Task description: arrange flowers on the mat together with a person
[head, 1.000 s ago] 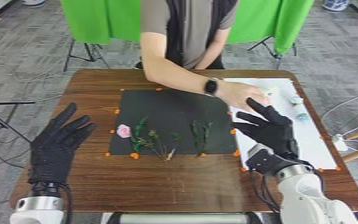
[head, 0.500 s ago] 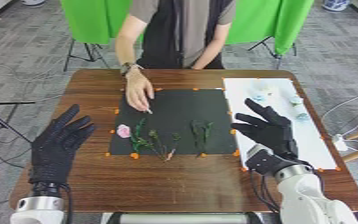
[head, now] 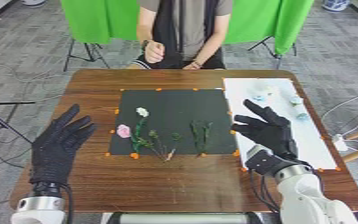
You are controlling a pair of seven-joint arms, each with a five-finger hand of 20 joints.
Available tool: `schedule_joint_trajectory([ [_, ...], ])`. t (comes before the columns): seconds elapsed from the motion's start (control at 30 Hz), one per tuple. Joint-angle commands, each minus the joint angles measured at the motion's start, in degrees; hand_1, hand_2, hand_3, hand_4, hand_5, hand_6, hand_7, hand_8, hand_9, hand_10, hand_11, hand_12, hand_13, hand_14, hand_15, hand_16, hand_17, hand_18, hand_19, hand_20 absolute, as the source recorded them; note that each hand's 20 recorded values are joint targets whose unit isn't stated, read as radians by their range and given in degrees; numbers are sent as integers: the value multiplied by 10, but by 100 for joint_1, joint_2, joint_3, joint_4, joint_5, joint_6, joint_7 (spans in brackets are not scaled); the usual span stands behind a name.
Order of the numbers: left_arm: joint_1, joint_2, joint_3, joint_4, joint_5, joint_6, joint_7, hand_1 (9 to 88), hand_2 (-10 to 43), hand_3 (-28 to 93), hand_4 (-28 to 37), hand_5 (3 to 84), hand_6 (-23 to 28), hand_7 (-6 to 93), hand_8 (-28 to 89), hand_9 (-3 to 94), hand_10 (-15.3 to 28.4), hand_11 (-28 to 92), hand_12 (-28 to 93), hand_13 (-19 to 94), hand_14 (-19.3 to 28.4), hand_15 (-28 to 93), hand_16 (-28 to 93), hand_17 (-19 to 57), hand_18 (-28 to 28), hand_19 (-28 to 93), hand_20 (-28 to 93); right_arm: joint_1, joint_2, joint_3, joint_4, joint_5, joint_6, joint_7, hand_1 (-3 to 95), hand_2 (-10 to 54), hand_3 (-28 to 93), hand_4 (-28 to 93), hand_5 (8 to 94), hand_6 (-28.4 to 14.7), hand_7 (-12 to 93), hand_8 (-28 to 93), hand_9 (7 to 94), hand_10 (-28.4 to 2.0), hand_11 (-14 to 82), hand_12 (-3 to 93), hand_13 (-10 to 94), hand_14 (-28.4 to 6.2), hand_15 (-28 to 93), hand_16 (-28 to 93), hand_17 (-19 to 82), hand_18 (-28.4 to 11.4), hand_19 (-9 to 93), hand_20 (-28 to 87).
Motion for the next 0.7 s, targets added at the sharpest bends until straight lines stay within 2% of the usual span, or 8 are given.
schedule_joint_trajectory([
  [0.03, -11, 24, 57, 19, -45, 21, 42, 206, 82, 771, -283, 377, 104, 111, -87, 381, 221, 262, 107, 285, 284, 526, -108, -56, 258, 649, -38, 55, 22, -8, 57, -209, 55, 74, 171, 119, 840, -283, 480, -15, 125, -134, 573, -200, 187, 115, 479, -210, 527, 69, 73, -192, 578, 183],
  [0.2, -63, 63, 95, 32, -52, 32, 63, 206, 82, 773, -283, 377, 104, 111, -87, 380, 221, 261, 107, 285, 284, 526, -108, -55, 257, 649, -39, 198, 264, 94, 83, -681, 335, 222, 176, 116, 841, -283, 478, -14, 125, -133, 585, -203, 202, 117, 492, -211, 548, 63, 84, -200, 607, 190],
  [0.33, -91, 97, 125, 33, -50, 46, 75, 207, 82, 772, -283, 376, 104, 112, -87, 380, 221, 262, 107, 285, 284, 526, -109, -56, 257, 650, -39, 381, 721, 136, 16, -1803, 1133, 743, 182, 109, 842, -282, 476, -14, 123, -132, 597, -205, 208, 116, 512, -213, 561, 59, 102, -206, 628, 193],
  [0.4, -59, 112, 132, 18, -34, 48, 83, 206, 82, 773, -283, 376, 104, 111, -87, 380, 221, 262, 107, 285, 284, 527, -109, -55, 257, 650, -40, 537, 987, 67, 22, -2487, 1640, 1249, 190, 103, 839, -282, 472, -13, 122, -131, 607, -207, 213, 117, 535, -207, 577, 59, 118, -207, 641, 192],
  [0.47, -41, 121, 149, 8, -41, 30, 83, 207, 82, 772, -283, 377, 104, 112, -87, 380, 221, 262, 106, 285, 284, 527, -109, -55, 258, 651, -40, 681, 1142, 127, 44, -3099, 1722, 1806, 198, 100, 832, -282, 461, -10, 123, -130, 623, -208, 227, 121, 562, -199, 601, 59, 130, -211, 654, 185],
  [0.53, -26, 143, 184, -7, -59, 80, 127, 208, 82, 772, -283, 376, 104, 112, -87, 380, 221, 262, 106, 285, 284, 527, -109, -55, 258, 652, -40, 1161, 1437, -181, 177, -3995, 2007, 2780, 206, 88, 823, -282, 431, -1, 120, -129, 632, -210, 240, 124, 589, -192, 626, 58, 148, -218, 672, 175],
  [0.6, -13, 157, 198, -21, -79, 124, 143, 209, 82, 772, -283, 376, 104, 112, -88, 379, 221, 262, 107, 284, 284, 526, -109, -55, 259, 652, -40, 1583, 1675, -459, 396, -4751, 2015, 3477, 219, 72, 817, -274, 424, 1, 120, -129, 638, -208, 247, 121, 604, -187, 632, 44, 157, -221, 704, 123],
  [0.7, -8, 143, 179, -46, -30, 83, 32, 210, 83, 772, -283, 376, 104, 112, -88, 380, 221, 263, 107, 284, 284, 526, -109, -55, 259, 653, -41, 1873, 1952, -705, 667, -5727, 1844, 4308, 233, 59, 810, -276, 412, -2, 118, -128, 645, -205, 248, 121, 617, -179, 631, 43, 169, -222, 724, 106],
])
